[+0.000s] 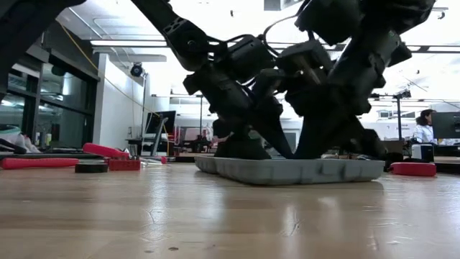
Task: Prefit tool cases
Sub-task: Put the right orange multi-bit set into the gray tool case
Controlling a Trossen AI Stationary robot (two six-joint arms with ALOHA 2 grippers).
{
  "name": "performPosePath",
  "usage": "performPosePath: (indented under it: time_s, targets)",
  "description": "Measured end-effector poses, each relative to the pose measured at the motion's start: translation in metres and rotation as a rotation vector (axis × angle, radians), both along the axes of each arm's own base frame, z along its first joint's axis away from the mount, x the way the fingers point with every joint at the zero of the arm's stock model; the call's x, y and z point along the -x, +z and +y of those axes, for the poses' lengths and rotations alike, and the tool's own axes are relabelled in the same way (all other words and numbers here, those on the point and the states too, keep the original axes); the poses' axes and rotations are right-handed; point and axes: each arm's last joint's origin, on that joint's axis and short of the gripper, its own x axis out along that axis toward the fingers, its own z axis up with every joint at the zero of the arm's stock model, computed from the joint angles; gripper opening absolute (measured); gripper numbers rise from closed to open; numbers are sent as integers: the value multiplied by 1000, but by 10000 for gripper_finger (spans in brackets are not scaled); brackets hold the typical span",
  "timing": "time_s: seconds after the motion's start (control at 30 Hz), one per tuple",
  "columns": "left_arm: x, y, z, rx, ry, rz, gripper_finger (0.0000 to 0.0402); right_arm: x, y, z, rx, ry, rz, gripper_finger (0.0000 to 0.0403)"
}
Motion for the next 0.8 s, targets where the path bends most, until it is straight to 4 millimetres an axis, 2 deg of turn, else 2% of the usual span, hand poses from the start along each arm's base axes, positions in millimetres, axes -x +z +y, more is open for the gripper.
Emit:
performPosePath:
  time_s: [0.1,0.2,0.43,0.57,0.8]
  targets:
    - [-1,1,-4,-24,-10,-18,140,2,3,0,13,14,2,0]
    - [-1,0,-3,-23,-23,-18,138,5,19,-3,60,5,-46,0]
    - [-1,1,12,35,40,-10,135,40,49,-22,189,34,80,0]
    - [-3,3,16,78,125,-12,135,50,49,-31,219,101,170,0]
    - [-10,6,17,130,320,-35,135,48,47,-54,263,232,157,0]
